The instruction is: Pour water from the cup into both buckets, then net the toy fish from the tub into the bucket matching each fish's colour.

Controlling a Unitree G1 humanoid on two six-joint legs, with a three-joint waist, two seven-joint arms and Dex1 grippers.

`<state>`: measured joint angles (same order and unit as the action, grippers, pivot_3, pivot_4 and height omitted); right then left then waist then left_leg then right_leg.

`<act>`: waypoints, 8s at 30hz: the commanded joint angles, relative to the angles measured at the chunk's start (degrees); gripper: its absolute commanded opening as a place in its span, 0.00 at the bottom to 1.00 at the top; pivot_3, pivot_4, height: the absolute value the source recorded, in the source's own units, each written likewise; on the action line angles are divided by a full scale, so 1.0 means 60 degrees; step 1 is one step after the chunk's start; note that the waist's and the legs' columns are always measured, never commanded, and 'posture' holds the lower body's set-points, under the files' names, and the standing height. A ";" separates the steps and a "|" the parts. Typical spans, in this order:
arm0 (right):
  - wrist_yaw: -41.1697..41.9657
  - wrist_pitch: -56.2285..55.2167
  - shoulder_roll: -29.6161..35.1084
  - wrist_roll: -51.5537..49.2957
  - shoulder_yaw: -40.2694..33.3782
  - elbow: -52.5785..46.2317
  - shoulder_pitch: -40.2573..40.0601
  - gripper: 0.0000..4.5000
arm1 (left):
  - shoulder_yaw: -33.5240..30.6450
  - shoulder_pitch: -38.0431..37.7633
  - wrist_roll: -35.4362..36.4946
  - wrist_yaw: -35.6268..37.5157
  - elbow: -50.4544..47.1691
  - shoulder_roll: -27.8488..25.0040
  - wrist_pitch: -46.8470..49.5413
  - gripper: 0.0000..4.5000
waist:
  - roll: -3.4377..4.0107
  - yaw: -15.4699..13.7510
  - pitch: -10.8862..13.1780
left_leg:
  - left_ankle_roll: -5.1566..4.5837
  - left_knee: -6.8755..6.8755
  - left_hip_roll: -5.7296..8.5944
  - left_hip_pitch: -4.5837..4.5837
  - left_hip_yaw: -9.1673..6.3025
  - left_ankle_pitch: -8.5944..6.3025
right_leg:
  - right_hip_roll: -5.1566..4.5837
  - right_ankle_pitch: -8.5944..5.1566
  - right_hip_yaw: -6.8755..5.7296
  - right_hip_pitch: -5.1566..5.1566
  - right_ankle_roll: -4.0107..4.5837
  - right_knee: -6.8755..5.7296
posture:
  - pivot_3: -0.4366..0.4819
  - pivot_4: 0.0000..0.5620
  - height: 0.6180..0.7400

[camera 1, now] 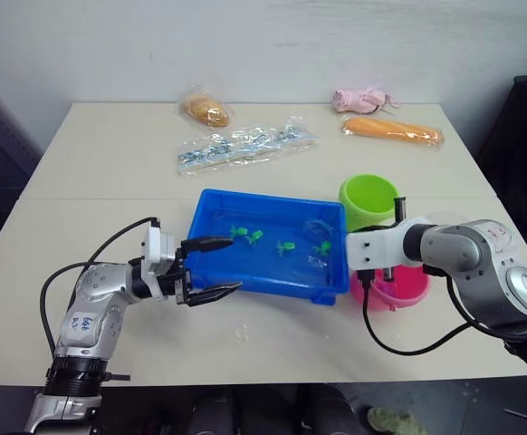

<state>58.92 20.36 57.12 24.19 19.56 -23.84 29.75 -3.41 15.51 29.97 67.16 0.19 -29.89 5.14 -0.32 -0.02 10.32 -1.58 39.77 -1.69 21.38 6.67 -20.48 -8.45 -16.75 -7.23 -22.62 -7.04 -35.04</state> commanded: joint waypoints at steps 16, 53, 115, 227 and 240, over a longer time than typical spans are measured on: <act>0.2255 0.5530 -0.0227 -0.3100 -0.1239 -0.1440 0.0298 0.00 | -0.0015 -0.0112 -0.0104 0.0031 -0.0051 0.0092 -0.0195 0.99 | 0.0000 0.0005 0.0000 | -0.0001 0.0027 0.0002 0.0020 -0.0053 -0.0003 | -0.0011 0.0001 -0.0039 0.0017 0.0000 0.0003 | 0.48 0.27 1.00; -0.1673 1.1760 -0.2262 -0.9633 -1.0086 -0.1945 -0.0890 0.00 | -0.0381 0.1593 0.1161 -0.1942 -0.0799 0.0917 0.1903 0.99 | -0.0001 -0.0077 0.0001 | -0.0004 0.0026 0.0009 0.0037 -0.0062 -0.0006 | -0.0005 0.0005 -0.0040 0.0012 -0.0007 0.0001 | 0.48 0.27 1.00; -0.5514 -0.3064 -0.1208 -0.2899 -0.5160 0.3359 -0.2707 0.00 | 0.0053 0.1212 0.0144 -0.3331 -0.1411 0.1579 0.1422 0.99 | 0.0000 -0.0004 0.0001 | 0.0017 0.0000 -0.0007 0.0022 -0.0024 0.0013 | 0.0030 0.0010 0.0004 0.0007 -0.0018 0.0022 | 0.48 0.27 1.00; -0.2034 0.9422 -0.1538 -1.1571 -0.8441 -0.0552 -0.1057 0.00 | -0.0734 0.1015 0.0855 -0.1121 -0.0939 0.0004 0.1288 0.99 | 0.0016 -0.0001 0.0012 | 0.0003 0.0023 0.0003 0.0030 -0.0057 0.0002 | -0.0004 0.0007 -0.0034 0.0014 -0.0012 0.0005 | 0.48 0.27 1.00; -0.3784 0.6835 -0.0788 -0.9520 -0.8210 0.1173 -0.1337 0.00 | -0.0489 0.1275 0.1014 -0.1330 -0.0848 0.0427 0.2015 0.99 | 0.0016 0.0003 0.0012 | 0.0001 0.0020 0.0005 0.0030 -0.0040 0.0001 | 0.0005 0.0008 -0.0023 0.0010 -0.0014 0.0007 | 0.48 0.27 1.00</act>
<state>38.14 65.65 50.93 -35.86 -31.21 -17.52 21.39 -6.65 22.24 34.90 59.37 -3.83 -27.73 16.54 -0.23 -0.01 10.39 -1.57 39.89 -1.66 21.55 6.43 -20.47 -8.42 -16.70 -7.37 -22.56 -7.13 -35.00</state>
